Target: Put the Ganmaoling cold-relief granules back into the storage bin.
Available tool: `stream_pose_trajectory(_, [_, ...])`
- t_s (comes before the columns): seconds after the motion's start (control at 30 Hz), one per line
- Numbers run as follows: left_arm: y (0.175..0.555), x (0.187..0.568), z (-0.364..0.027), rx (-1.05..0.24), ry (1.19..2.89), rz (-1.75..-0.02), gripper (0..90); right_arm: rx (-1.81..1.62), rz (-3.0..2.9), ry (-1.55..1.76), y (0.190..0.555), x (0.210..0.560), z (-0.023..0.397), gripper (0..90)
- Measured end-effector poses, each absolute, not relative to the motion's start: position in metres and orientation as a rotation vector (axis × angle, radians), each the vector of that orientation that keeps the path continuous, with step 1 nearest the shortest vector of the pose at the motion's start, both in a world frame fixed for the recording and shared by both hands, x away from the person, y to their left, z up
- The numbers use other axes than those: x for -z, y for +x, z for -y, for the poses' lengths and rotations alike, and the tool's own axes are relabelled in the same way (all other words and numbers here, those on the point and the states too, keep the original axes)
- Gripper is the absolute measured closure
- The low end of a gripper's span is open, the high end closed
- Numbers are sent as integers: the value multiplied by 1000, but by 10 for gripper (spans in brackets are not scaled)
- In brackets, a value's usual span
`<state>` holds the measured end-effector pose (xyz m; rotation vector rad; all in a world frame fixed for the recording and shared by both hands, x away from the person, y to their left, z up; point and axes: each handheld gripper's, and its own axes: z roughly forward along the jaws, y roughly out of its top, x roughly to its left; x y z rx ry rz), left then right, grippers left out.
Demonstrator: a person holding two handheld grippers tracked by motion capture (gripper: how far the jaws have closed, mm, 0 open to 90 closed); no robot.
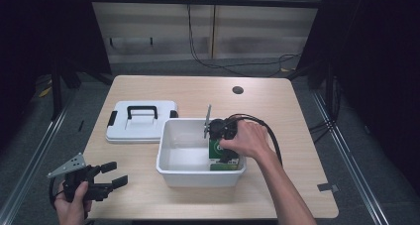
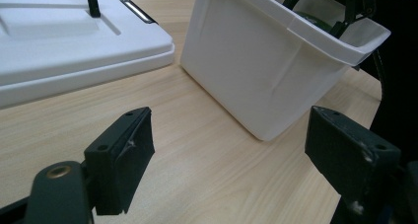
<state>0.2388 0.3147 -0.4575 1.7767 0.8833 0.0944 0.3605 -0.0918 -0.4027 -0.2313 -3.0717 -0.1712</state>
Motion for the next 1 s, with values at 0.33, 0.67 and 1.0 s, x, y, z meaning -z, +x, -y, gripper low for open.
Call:
stream_pose_trajectory(0.33, [239, 457, -315, -94, 1778, -882, 187, 168, 3072, -223, 360, 412, 90, 153])
stream_pose_trajectory(0.67, [239, 457, -314, -91, 1779, -882, 187, 169, 3066, -240, 361, 415, 90, 143])
stream_pose_trajectory(1.0, [239, 458, -314, -92, 1779, -882, 187, 215, 3047, -242, 362, 416, 91, 123])
